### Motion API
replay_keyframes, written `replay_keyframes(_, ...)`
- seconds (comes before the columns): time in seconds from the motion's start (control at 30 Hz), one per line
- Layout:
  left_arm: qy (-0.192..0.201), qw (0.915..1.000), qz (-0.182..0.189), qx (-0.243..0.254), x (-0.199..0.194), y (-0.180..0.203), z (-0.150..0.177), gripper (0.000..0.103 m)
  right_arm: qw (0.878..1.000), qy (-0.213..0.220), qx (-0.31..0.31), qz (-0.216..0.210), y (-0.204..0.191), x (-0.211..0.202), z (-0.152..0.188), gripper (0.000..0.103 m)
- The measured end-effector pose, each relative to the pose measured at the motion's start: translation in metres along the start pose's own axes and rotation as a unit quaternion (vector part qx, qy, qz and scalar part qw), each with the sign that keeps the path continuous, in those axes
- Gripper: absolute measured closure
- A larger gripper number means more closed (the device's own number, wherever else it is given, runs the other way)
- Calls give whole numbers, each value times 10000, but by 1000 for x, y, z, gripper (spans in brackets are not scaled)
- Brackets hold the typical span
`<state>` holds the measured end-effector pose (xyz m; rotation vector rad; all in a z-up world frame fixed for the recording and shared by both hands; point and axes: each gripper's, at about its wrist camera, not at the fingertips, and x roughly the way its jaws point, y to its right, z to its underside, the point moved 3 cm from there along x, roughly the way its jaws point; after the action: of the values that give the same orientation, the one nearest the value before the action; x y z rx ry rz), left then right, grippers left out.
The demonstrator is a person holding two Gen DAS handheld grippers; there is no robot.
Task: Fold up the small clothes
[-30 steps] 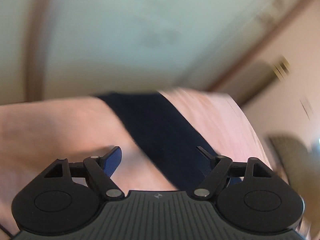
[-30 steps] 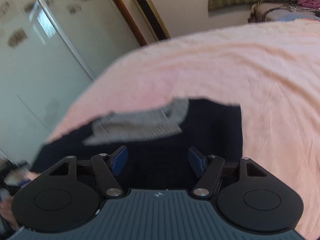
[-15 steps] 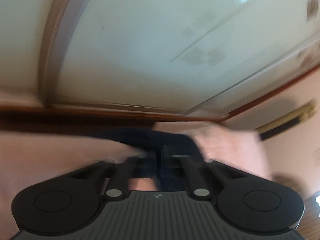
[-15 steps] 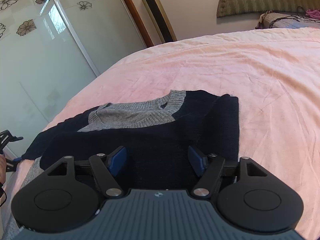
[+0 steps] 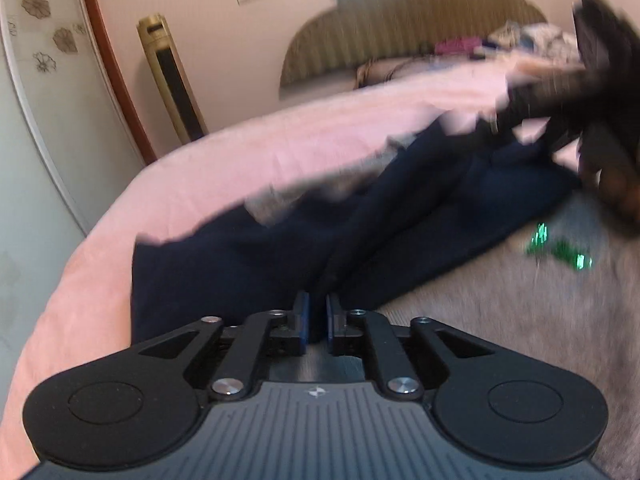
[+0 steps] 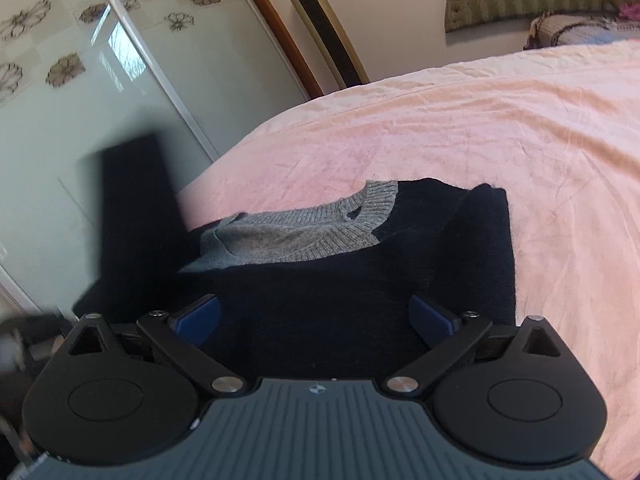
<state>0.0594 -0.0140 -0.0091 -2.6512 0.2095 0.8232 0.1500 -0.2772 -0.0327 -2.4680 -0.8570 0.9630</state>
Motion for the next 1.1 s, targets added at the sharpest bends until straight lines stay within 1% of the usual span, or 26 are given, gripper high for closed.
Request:
replay_keyframes(0.03, 35, 10000, -9, -33, -3, -2, 0, 89, 9998, 1, 155, -95, 3, -2, -1, 4)
replay_keyframes(0.07, 55, 9999, 86, -100, -9, -5, 0, 81, 9991, 3, 373, -204, 8, -4, -3, 4)
replay_keyframes(0.1, 75, 9995, 204, -229, -14, -10, 0, 67, 9973, 6, 662, -326, 13, -6, -5, 4)
replay_keyframes(0.13, 118, 9987, 296, -387, -14, -21, 1, 57, 9940, -3, 984, -481, 18, -8, -7, 3)
replay_keyframes(0.17, 200, 9979, 326, -520, -19, -25, 2, 33, 9894, -19, 1320, -606, 23, -10, -9, 2)
replay_keyframes(0.2, 309, 9971, 275, -646, -24, -31, 2, 20, 9846, -51, 1605, -688, 27, -11, -11, 1)
replay_keyframes(0.27, 426, 9953, 162, -855, -31, -38, 4, 20, 9784, -161, 1882, -840, 27, -9, -16, 2)
replay_keyframes(0.3, 419, 9944, 124, -967, -38, -40, 6, 20, 9792, -246, 1847, -800, 24, -7, -18, 4)
replay_keyframes(0.4, 335, 9894, 49, -1409, -30, -58, 6, 20, 9890, -583, 1321, -335, 10, 5, -19, 12)
replay_keyframes(0.43, 276, 9874, 29, -1556, -27, -65, 6, 20, 9918, -638, 1092, -184, 4, 6, -20, 19)
replay_keyframes(0.47, 233, 9855, -24, -1679, -27, -70, 6, 20, 9936, -708, 880, -4, -1, 8, -20, 47)
replay_keyframes(0.5, 210, 9838, -86, -1777, -26, -75, 6, 20, 9931, -930, 700, 128, -5, 10, -18, 87)
replay_keyframes(0.53, 206, 9823, -124, -1855, -27, -80, 6, 20, 9928, -1020, 592, 205, -8, 9, -17, 91)
replay_keyframes(0.6, 276, 9797, -142, -1978, -32, -90, 6, 20, 9945, -958, 299, 298, -15, -5, -16, 91)
replay_keyframes(0.7, 314, 9756, -83, -2171, -31, -103, 8, 19, 9953, -802, 415, 364, -3, -27, -13, 91)
replay_keyframes(0.73, 263, 9739, -20, -2256, -26, -107, 9, 19, 9937, -927, 418, 467, 4, -25, -6, 91)
replay_keyframes(0.77, 201, 9715, 30, -2363, -18, -111, 10, 19, 9931, -997, 459, 423, 10, -21, 1, 92)
replay_keyframes(0.83, -57, 9659, 94, -2586, 2, -122, 12, 19, 9928, -831, 861, 81, 18, -25, 0, 77)
replay_keyframes(0.87, -191, 9627, 203, -2690, 12, -128, 12, 19, 9906, -774, 1121, -90, 23, -30, -5, 54)
replay_keyframes(0.9, -290, 9585, 284, -2823, 21, -135, 12, 19, 9900, -545, 1284, -226, 27, -38, -13, 22)
replay_keyframes(0.93, -378, 9533, 378, -2974, 31, -143, 10, 19, 9913, -142, 1286, -237, 31, -47, -22, 9)
replay_keyframes(0.97, -479, 9477, 553, -3107, 41, -150, 8, 19, 9931, 249, 1140, -115, 35, -56, -32, 0)
replay_keyframes(1.0, -591, 9411, 757, -3242, 51, -156, 6, 19, 9946, 395, 962, 51, 40, -58, -42, 0)
replay_keyframes(1.03, -709, 9341, 952, -3366, 62, -162, 4, 19, 9949, 333, 917, 249, 48, -53, -51, 4)
replay_keyframes(1.07, -731, 9315, 1068, -3399, 71, -164, 2, 17, 9943, 232, 960, 404, 57, -46, -58, 9)
replay_keyframes(1.1, -720, 9319, 1127, -3371, 78, -166, -2, 17, 9939, 65, 1006, 442, 65, -34, -64, 11)
